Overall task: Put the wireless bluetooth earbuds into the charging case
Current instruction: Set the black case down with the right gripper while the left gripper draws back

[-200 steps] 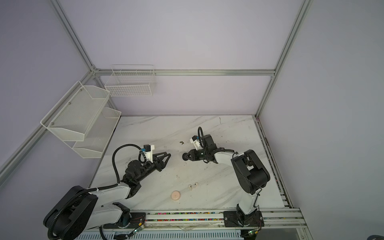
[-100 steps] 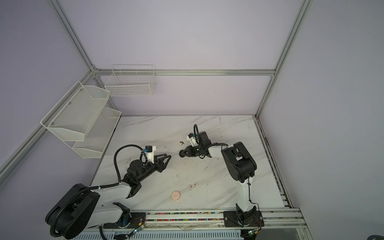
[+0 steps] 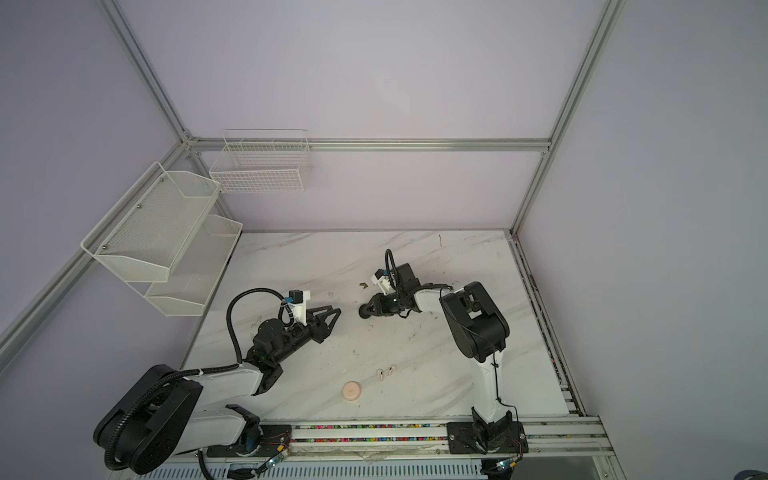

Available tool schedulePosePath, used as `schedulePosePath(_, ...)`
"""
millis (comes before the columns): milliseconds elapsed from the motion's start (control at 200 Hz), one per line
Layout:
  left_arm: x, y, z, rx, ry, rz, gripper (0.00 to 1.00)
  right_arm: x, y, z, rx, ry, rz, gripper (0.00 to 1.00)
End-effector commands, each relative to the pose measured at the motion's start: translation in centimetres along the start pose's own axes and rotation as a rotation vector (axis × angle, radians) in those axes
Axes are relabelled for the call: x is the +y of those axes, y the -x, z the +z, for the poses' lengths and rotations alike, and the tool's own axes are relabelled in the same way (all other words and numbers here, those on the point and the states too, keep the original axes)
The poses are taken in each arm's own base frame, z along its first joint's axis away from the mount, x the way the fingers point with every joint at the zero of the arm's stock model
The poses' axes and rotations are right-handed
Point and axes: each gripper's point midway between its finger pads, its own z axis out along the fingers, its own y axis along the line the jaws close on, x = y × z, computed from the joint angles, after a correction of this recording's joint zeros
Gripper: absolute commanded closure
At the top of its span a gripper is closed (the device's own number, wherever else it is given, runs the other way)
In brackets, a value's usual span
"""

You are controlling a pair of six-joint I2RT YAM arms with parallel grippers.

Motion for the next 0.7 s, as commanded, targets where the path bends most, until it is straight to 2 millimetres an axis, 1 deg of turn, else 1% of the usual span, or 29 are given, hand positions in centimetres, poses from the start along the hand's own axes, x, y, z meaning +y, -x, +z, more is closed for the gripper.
schedulePosePath(0, -1.7, 4.1, 0.6, -0.108, -0.059, 0.043, 0.53, -0.1, -0.4, 0.5, 0.030, -0.001, -0.005, 0.66)
schedulePosePath(190, -1.7, 4.1, 0.6, -0.111, -0.059, 0.040, 0.53, -0.7, -0.3, 0.1, 0.021, -0.037, 0.002, 0.56)
schedulePosePath(475, -1.5, 3.9, 0.6, -0.108, -0.057, 0.031, 0.53, -1.4, 0.2, -0.7, 0.000, -0.083, 0.015, 0.50)
schedulePosePath(545, -1.4, 3.9, 0.5, -0.109, -0.054, 0.032, 0.54, -1.5, 0.4, -1.0, -0.008, -0.103, 0.019, 0.49)
schedulePosePath(695, -1.2, 3.5, 0.4, -0.096, -0.044, 0.011, 0.53, -1.7, 0.5, -2.6, -0.024, -0.183, 0.009, 0.44)
